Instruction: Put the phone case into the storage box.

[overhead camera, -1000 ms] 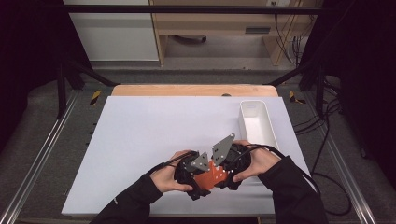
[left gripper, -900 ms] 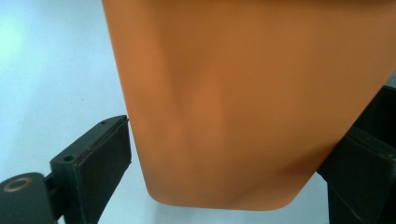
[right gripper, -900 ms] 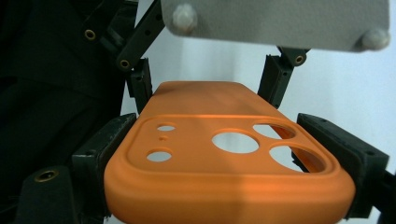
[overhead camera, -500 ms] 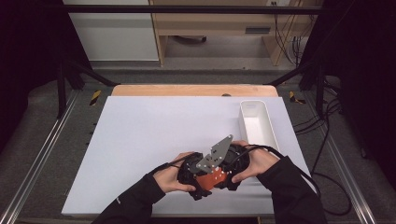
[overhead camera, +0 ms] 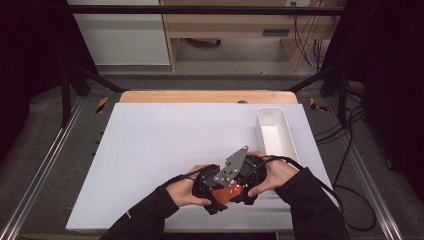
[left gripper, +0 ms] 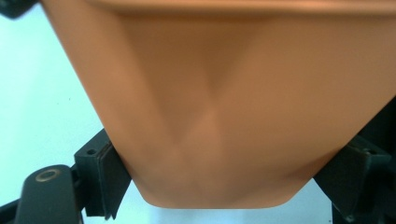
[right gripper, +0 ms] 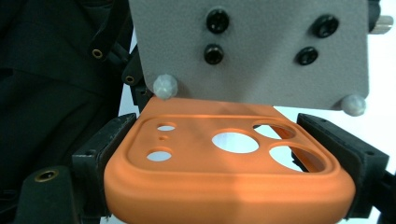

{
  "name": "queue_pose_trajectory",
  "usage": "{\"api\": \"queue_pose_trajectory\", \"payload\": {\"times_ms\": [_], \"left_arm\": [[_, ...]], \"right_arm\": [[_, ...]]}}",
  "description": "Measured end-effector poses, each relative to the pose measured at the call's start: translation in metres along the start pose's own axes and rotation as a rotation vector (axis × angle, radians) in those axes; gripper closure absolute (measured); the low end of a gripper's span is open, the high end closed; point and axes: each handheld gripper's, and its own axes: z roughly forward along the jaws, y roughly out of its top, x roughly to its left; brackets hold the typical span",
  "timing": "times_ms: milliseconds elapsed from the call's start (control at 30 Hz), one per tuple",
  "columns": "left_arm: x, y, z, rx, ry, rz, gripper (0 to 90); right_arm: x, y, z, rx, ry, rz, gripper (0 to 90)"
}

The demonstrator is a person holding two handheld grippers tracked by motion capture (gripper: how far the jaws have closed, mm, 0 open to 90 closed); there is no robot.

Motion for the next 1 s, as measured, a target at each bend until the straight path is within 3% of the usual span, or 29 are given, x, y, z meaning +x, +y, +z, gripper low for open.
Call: {"api": "queue_pose_trajectory", "payload": {"times_ms": [333,833,933,1000], "left_arm": [[-0.0029,0.0004,0.0008,0.010,0.014,0.006,15.7],[-0.0020,-0.0018,-0.0033,-0.024,0.030,0.012,16.0],[-0.0013,-0.0030,-0.0047,-0.037,0.033,0.008,16.0],[-0.0002,-0.0053,-0.0073,-0.050,0.032,0.004,16.0]], "right_arm": [[0.0003,0.0003,0.0010,0.005,0.008,-0.004,15.5],[0.0005,0.0003,-0.0014,-0.025,-0.008,0.008,13.5],[0.0004,0.0006,-0.0033,-0.043,-0.016,0.010,10.9],[0.0006,-0.0001,-0.0055,-0.034,-0.049,0.016,5.1]]}}
